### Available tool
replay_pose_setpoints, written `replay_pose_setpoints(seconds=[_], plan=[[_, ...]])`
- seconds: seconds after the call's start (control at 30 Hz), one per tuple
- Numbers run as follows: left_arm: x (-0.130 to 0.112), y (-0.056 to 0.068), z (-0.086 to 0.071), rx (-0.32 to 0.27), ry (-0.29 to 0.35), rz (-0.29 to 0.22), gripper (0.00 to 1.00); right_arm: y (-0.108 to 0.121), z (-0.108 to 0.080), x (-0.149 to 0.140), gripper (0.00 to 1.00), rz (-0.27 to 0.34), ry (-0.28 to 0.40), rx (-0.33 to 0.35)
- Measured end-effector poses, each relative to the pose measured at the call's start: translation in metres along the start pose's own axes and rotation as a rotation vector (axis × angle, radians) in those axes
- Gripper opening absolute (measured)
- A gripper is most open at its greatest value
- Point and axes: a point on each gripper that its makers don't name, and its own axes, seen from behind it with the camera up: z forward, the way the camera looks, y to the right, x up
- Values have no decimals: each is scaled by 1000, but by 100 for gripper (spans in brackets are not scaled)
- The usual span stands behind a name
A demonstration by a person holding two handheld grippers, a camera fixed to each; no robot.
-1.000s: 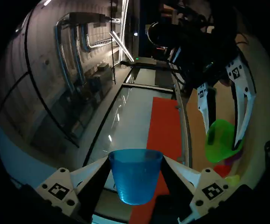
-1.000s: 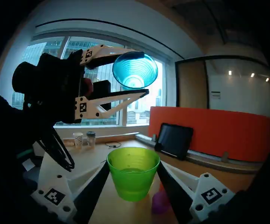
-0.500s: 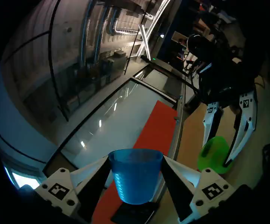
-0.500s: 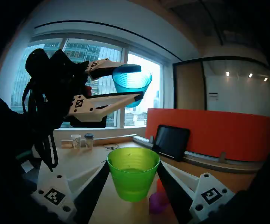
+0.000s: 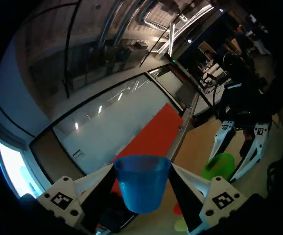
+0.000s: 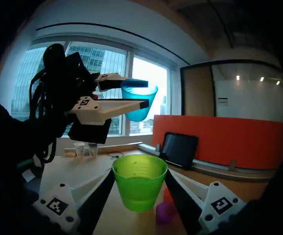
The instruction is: Pour water
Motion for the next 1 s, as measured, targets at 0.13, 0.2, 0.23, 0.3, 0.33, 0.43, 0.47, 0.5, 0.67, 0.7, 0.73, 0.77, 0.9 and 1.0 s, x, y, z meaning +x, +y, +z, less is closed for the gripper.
replay_pose_setpoints(seconds=[0.13, 0.2, 0.23, 0.3, 0.33, 0.43, 0.47, 0.5, 0.67, 0.7, 0.73, 0.77, 0.9, 1.0], plan=[[-9, -2, 3, -8, -23, -81, 88, -1, 0, 1, 91, -2, 1, 0], [-12, -3, 3, -10, -28, -119, 88, -1, -1, 1, 91, -3, 1, 1], [-12, -3, 3, -12, -29, -136, 88, -2, -1, 1, 91, -4, 0, 2], [-14, -3, 2, -15, -29, -172, 88, -2, -1, 2, 91, -6, -1, 3], [-14, -3, 2, -17, -30, -191, 88, -2, -1, 2, 90, -8, -2, 2], [-16, -3, 1, -22, -31, -256, 88, -2, -1, 2, 91, -12, -4, 2], [-17, -3, 1, -23, -31, -278, 88, -2, -1, 1, 91, -13, -5, 3], [-18, -3, 0, -25, -32, -304, 88, -2, -1, 1, 91, -14, -6, 3], [-26, -2, -2, -37, -40, -426, 88, -2, -1, 0, 91, -19, -11, 3], [-27, -2, -2, -40, -42, -452, 88, -2, -1, 0, 91, -21, -13, 2], [-29, -1, -2, -43, -44, -474, 88, -2, -1, 0, 91, -22, -14, 2], [-31, -1, -1, -46, -46, -496, 88, -2, -1, 0, 91, -23, -15, 1], [-34, 4, -1, -57, -46, -579, 88, -1, -1, 0, 91, -25, -17, 1], [-34, 9, -2, -72, -47, -634, 88, -1, -2, 1, 91, -25, -18, 1]])
